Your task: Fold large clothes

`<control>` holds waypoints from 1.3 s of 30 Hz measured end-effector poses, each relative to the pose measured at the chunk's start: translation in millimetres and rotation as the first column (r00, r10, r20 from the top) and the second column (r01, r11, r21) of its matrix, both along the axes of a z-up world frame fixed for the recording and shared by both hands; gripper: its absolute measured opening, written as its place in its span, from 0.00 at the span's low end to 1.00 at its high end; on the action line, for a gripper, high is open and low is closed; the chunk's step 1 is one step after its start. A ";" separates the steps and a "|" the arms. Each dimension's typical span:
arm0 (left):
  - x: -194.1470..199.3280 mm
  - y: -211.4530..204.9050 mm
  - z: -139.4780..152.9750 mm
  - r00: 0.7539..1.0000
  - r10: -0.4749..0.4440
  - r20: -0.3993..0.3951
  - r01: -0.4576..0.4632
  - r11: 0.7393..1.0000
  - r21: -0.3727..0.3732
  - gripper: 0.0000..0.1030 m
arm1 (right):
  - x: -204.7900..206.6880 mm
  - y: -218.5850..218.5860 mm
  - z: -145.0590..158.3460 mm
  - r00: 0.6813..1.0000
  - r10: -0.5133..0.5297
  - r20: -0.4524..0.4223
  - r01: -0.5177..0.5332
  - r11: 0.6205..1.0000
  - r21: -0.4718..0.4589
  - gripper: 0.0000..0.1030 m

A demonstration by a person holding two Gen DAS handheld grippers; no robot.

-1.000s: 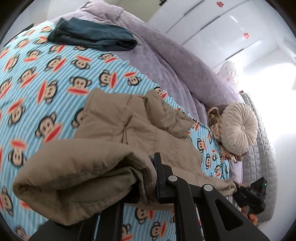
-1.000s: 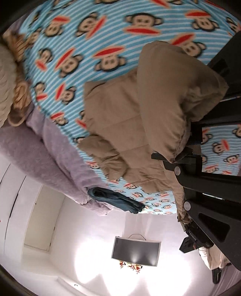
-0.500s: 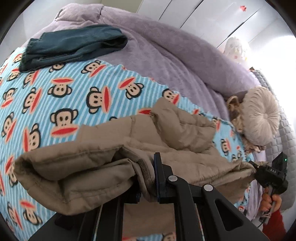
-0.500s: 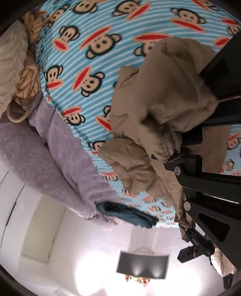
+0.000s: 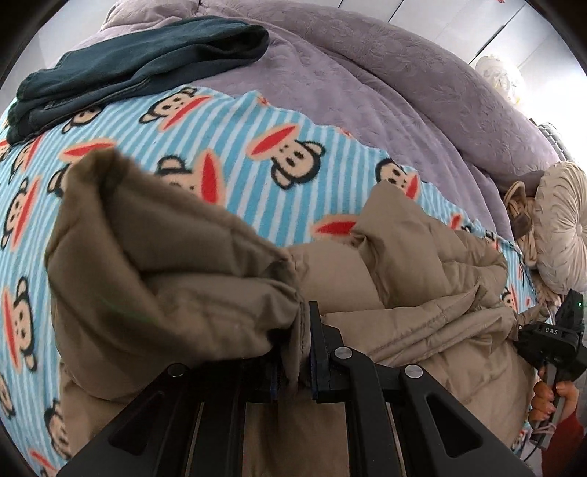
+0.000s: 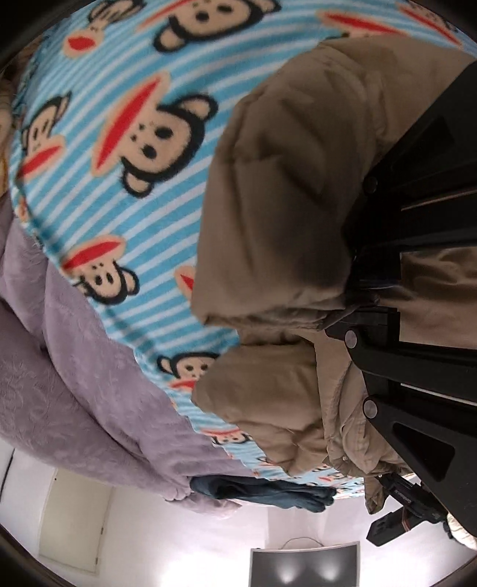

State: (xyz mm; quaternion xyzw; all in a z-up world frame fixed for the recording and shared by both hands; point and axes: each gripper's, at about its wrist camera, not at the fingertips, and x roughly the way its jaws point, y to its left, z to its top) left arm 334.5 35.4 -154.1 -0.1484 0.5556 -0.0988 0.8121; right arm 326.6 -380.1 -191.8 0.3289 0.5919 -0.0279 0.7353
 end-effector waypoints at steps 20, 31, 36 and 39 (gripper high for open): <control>-33.2 -5.7 75.3 0.980 -0.114 0.166 0.096 0.989 0.113 0.74 | -29.9 25.0 70.9 0.978 0.130 0.163 -0.118 0.990 -0.081 0.51; -4.1 -4.1 3.0 0.991 -0.039 0.132 -0.003 0.954 0.300 0.60 | -17.1 94.8 31.0 0.885 0.464 0.047 -0.431 0.852 -0.297 0.23; -3.7 4.4 -12.8 0.987 -0.044 0.156 -0.002 0.957 0.289 0.60 | -27.7 10.4 16.8 0.964 0.260 0.060 -0.220 0.901 -0.375 0.18; -0.4 2.9 -24.3 0.986 -0.045 0.162 -0.002 0.960 0.282 0.60 | -32.3 -20.9 7.5 0.983 0.156 0.099 -0.114 0.933 -0.341 0.13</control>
